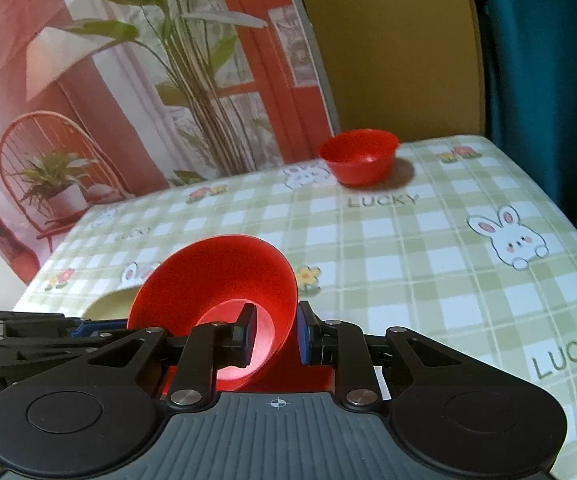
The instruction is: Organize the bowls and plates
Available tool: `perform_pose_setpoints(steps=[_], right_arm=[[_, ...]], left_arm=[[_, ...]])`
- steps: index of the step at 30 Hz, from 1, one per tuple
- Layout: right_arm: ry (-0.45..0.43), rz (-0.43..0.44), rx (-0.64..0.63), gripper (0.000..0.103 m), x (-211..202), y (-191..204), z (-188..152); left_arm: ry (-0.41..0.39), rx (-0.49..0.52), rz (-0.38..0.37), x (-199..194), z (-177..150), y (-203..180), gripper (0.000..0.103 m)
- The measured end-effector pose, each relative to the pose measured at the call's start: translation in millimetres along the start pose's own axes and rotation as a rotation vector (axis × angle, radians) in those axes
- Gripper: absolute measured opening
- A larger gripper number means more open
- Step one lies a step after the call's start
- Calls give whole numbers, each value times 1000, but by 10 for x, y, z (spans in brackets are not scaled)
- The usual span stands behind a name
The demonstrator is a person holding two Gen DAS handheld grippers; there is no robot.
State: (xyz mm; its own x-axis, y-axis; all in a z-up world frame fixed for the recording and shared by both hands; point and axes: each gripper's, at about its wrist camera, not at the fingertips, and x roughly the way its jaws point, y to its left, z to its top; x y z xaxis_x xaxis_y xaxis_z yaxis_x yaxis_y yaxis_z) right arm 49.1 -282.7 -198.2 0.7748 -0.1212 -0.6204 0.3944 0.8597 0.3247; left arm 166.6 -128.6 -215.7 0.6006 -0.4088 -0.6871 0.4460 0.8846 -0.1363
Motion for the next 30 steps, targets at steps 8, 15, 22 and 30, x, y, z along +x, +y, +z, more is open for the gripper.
perform_pose_setpoints(steps=[8, 15, 22, 30], right_arm=[[11, -12, 9, 21, 10, -111, -72], [21, -14, 8, 20, 39, -128, -92], [31, -11, 6, 21, 58, -135, -111], [33, -15, 7, 22, 55, -148, -111]], left_arm=[[34, 34, 1, 73, -50, -90, 19], [49, 46, 0, 96, -66, -96, 26], [52, 55, -5, 111, -73, -118, 38], [35, 33, 4, 94, -58, -72, 39]])
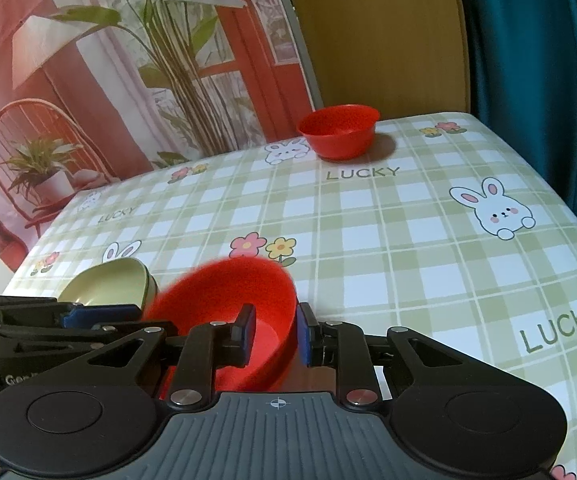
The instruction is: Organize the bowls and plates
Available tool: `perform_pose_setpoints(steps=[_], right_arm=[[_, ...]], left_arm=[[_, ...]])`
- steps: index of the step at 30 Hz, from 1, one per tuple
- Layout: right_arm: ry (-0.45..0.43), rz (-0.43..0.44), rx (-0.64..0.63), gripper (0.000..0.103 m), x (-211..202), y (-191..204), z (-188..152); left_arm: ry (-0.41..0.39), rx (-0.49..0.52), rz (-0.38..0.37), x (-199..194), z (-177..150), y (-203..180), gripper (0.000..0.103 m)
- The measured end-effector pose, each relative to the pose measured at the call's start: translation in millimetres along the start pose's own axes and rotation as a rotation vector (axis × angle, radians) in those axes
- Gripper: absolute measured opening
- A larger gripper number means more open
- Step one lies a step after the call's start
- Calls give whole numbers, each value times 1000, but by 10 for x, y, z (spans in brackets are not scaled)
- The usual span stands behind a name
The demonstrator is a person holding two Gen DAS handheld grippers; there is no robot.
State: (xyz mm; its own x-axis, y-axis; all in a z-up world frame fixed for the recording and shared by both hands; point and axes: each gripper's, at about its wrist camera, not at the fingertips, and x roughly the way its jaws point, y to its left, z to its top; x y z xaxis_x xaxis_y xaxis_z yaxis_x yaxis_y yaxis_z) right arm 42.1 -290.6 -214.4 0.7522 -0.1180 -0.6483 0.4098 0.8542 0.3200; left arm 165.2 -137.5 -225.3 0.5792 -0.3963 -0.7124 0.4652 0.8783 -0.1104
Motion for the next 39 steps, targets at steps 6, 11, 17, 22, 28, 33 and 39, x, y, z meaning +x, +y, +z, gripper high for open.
perform_pose_setpoints(steps=[6, 11, 17, 22, 28, 33, 39], right_arm=[[-36, 16, -3, 22, -78, -49, 88], [-104, -8, -25, 22, -198, -164, 292], [-159, -50, -41, 22, -264, -414, 535], [-185, -71, -35, 22, -181, -640, 709], [-228, -70, -29, 22, 170, -937, 921], [-233, -28, 28, 24, 712, -1188, 1191], [-210, -6, 76, 28, 1343, -1313, 1471]], left_arm=[[-65, -31, -2, -94, 105, 75, 39], [-141, -37, 5, -186, 330, 150, 39], [-187, -49, 0, -170, 613, 198, 39], [-192, -60, -21, 5, 822, 208, 39], [-175, -48, -17, 428, 1063, 195, 41], [-134, -86, -49, 840, 1224, 285, 41], [-105, -127, -69, 1176, 1349, 399, 41]])
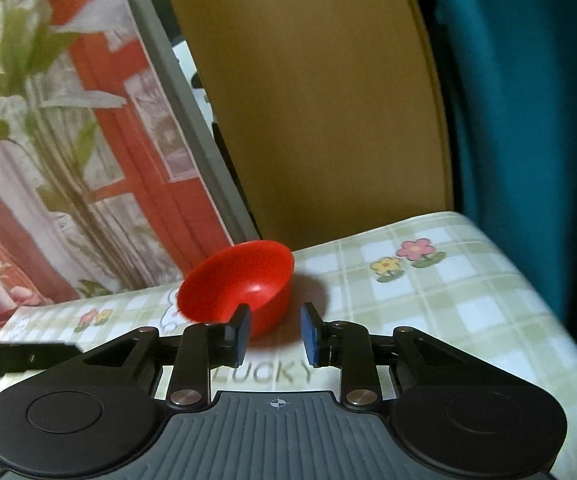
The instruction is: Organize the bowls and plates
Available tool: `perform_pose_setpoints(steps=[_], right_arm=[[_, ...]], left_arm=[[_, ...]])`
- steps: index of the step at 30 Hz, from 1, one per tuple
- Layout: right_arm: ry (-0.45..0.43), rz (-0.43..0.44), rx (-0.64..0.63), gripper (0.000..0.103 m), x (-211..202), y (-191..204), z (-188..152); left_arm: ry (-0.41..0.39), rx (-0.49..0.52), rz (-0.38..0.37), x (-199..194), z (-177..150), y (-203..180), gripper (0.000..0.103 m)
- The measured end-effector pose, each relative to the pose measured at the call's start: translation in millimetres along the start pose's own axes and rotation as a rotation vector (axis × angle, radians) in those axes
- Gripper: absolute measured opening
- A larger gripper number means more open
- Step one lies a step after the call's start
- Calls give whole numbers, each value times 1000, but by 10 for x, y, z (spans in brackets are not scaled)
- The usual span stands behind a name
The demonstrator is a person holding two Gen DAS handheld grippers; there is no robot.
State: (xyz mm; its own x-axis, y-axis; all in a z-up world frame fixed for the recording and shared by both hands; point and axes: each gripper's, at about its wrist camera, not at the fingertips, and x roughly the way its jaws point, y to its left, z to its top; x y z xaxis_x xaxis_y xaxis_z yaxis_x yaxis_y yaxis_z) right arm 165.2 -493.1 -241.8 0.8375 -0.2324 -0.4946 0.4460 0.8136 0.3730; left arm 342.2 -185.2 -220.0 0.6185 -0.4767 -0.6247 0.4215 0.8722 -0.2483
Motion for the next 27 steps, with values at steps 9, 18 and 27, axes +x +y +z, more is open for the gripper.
perform_pose_setpoints(steps=[9, 18, 27], right_arm=[[64, -9, 38, 29, 641, -14, 104], [129, 28, 25, 10, 741, -8, 33], [176, 81, 2, 8, 609, 99, -37]], left_arm=[[9, -68, -7, 203, 89, 174, 41], [-5, -106, -9, 322, 161, 249, 41], [9, -83, -9, 444, 151, 181, 40]])
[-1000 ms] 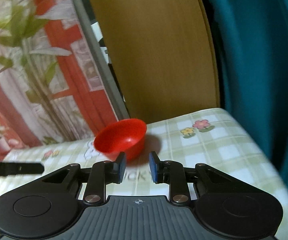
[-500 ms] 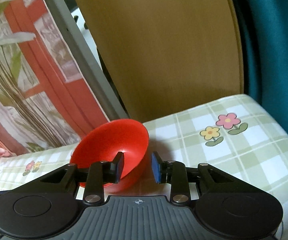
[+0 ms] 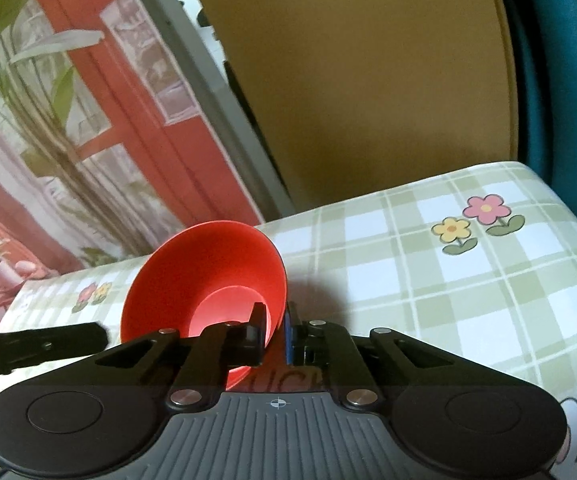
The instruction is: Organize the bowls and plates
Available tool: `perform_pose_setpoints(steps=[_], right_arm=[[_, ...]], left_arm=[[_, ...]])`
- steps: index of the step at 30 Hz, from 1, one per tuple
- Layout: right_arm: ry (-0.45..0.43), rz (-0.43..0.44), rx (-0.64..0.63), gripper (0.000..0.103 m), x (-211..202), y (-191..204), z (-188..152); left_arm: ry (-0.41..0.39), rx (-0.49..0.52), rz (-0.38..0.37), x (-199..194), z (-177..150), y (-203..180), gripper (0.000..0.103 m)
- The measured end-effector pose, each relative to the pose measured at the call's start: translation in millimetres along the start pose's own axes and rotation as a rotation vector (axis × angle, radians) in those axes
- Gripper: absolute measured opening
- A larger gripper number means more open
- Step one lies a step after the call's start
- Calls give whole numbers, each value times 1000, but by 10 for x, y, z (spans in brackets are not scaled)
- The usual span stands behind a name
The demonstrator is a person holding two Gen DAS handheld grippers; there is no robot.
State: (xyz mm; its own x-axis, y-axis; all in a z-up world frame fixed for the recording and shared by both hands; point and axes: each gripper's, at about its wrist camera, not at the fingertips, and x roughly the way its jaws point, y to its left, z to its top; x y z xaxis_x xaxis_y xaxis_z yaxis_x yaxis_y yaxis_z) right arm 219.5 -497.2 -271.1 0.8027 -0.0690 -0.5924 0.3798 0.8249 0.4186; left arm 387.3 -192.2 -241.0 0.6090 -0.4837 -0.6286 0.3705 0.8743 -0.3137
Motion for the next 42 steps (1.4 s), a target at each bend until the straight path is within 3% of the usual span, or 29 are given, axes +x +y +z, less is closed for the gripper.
perform_pose_setpoints(steps=[5, 16, 25, 42], right_arm=[[9, 10, -10, 8, -48, 104, -23], [9, 12, 6, 9, -305, 335, -12], [-18, 22, 4, 9, -723, 644, -97], [-54, 14, -9, 11, -1314, 1140, -420]], left_arm=[[23, -1, -15, 66, -18, -8, 26], [-3, 31, 1, -209, -37, -55, 26], [-65, 98, 4, -763, -155, -195, 26], [-116, 85, -17, -1426, -486, -209, 26]])
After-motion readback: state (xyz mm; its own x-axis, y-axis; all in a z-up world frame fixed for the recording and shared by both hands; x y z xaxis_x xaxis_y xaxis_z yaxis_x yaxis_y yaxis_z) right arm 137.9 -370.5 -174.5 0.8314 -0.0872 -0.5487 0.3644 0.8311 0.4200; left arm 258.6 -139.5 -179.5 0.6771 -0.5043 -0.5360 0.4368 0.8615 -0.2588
